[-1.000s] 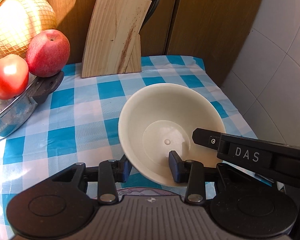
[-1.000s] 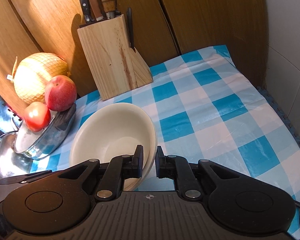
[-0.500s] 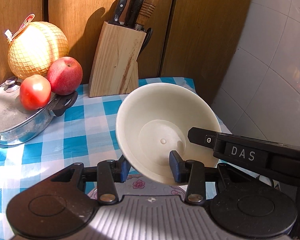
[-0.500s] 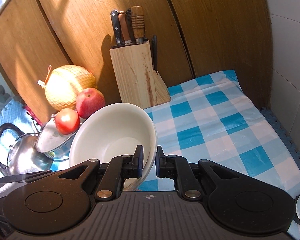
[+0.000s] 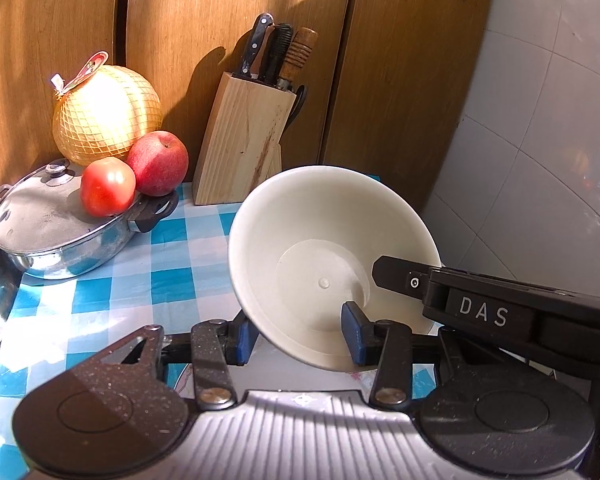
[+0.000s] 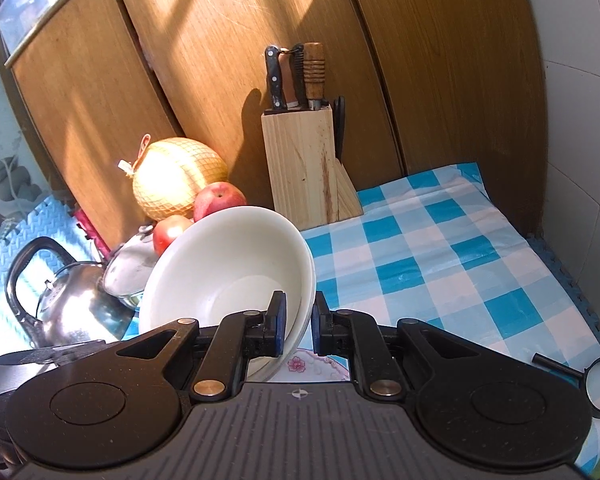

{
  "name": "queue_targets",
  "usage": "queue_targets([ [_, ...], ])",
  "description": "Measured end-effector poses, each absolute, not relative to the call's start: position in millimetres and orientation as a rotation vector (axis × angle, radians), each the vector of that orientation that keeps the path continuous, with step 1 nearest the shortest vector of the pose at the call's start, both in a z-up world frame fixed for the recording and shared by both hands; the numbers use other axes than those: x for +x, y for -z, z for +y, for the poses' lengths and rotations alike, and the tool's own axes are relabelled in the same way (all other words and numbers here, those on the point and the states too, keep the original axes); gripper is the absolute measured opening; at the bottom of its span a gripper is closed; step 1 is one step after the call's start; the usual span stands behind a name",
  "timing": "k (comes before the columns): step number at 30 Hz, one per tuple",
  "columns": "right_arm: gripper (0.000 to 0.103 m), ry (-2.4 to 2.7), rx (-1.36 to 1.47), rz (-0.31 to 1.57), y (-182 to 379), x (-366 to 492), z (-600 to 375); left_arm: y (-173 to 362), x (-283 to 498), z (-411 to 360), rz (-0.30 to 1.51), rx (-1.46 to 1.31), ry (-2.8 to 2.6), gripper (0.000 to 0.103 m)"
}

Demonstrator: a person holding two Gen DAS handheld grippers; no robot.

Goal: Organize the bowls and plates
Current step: 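Lift the bowl stack and carry it toward the pink-flower dishes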

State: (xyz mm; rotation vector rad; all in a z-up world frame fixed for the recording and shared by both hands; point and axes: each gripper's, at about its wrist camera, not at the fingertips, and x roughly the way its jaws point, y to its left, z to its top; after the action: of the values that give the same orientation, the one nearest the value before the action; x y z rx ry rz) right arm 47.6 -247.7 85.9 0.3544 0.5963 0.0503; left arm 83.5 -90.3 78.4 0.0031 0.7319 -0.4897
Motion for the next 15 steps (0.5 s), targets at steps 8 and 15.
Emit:
queue_targets([
  [8,0.018,-0.055,0.339,0.605,-84,26,-233,-75,60,-75,0.741,-0.02,0.492,0.037],
  [15,0.018,-0.062,0.324,0.62,-82,12,-221,-71,45,-65,0.749,-0.034,0.487,0.037],
])
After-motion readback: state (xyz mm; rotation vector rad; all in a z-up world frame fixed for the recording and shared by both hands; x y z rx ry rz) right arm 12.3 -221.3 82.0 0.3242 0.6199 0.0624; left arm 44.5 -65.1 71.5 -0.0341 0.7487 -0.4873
